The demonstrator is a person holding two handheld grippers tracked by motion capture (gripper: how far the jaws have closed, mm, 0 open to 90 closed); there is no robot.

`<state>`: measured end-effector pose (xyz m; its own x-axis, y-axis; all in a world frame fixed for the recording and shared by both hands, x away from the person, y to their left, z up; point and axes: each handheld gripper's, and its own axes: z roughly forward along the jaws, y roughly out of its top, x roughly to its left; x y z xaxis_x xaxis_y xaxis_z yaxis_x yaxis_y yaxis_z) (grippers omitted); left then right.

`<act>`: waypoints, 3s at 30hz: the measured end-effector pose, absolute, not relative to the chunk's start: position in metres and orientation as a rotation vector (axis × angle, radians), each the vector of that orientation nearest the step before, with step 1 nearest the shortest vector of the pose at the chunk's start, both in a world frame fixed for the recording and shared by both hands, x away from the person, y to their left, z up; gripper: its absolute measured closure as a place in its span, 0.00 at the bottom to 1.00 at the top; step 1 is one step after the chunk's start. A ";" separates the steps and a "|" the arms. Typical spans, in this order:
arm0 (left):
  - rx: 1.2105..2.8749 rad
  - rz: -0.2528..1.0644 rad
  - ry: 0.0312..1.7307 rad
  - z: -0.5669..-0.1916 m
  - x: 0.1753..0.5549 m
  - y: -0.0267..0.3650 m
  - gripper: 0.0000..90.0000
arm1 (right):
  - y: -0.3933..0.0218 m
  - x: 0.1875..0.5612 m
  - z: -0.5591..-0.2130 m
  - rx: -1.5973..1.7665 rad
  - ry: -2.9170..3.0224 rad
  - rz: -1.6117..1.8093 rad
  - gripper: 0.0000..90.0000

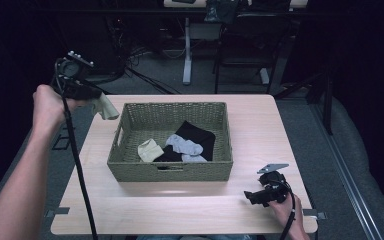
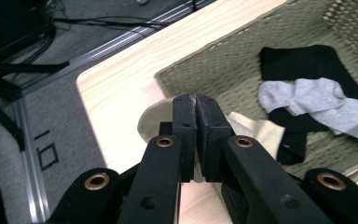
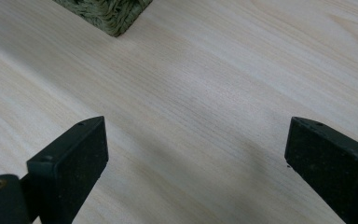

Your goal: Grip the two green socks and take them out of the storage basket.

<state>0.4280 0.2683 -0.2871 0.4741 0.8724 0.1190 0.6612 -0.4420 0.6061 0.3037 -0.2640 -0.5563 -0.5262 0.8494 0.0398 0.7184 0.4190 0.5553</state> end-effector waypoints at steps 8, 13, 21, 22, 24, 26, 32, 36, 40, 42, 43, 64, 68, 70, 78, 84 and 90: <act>2.213 0.568 1.360 -0.302 0.424 0.300 0.97 | -0.265 0.305 -0.557 1.364 2.420 0.753 0.06; 2.216 0.544 1.407 -0.321 0.424 0.311 0.97 | -0.263 0.305 -0.557 1.366 2.429 0.775 0.06; 2.214 0.461 1.497 -0.364 0.429 0.328 0.97 | -0.263 0.304 -0.557 1.366 2.427 0.760 0.06; 2.210 0.456 1.506 -0.368 0.430 0.329 0.97 | -0.263 0.303 -0.557 1.370 2.424 0.768 0.06; 2.222 0.446 1.514 -0.377 0.431 0.330 0.97 | -0.263 0.303 -0.558 1.370 2.425 0.768 0.06; 2.222 0.424 1.528 -0.387 0.432 0.331 0.97 | -0.263 0.304 -0.558 1.375 2.426 0.770 0.06; 2.244 0.373 1.545 -0.417 0.435 0.331 0.97 | -0.262 0.304 -0.558 1.367 2.428 0.769 0.06; 2.246 0.337 1.559 -0.432 0.436 0.335 0.97 | -0.263 0.303 -0.558 1.367 2.428 0.769 0.06; 2.237 0.324 1.601 -0.445 0.437 0.338 0.97 | -0.263 0.304 -0.558 1.373 2.425 0.775 0.06; 2.236 0.313 1.603 -0.450 0.437 0.339 0.97 | -0.262 0.304 -0.557 1.368 2.427 0.773 0.06; 2.233 0.305 1.612 -0.454 0.437 0.339 0.97 | -0.262 0.303 -0.557 1.362 2.431 0.774 0.06; 2.179 0.220 1.686 -0.516 0.436 0.349 0.97 | -0.261 0.304 -0.558 1.363 2.435 0.767 0.06; 2.183 0.208 1.700 -0.525 0.436 0.348 0.97 | -0.261 0.304 -0.558 1.362 2.438 0.765 0.06; 2.183 0.196 1.707 -0.529 0.437 0.348 0.97 | -0.262 0.304 -0.558 1.362 2.442 0.759 0.06; 2.112 0.188 1.706 -0.521 0.432 0.355 0.70 | -0.262 0.303 -0.559 1.365 2.430 0.769 0.06; 2.111 0.247 1.690 -0.492 0.428 0.355 0.37 | -0.263 0.305 -0.558 1.370 2.431 0.766 0.06; 2.115 0.344 1.612 -0.451 0.424 0.343 0.20 | -0.262 0.304 -0.558 1.364 2.432 0.769 0.06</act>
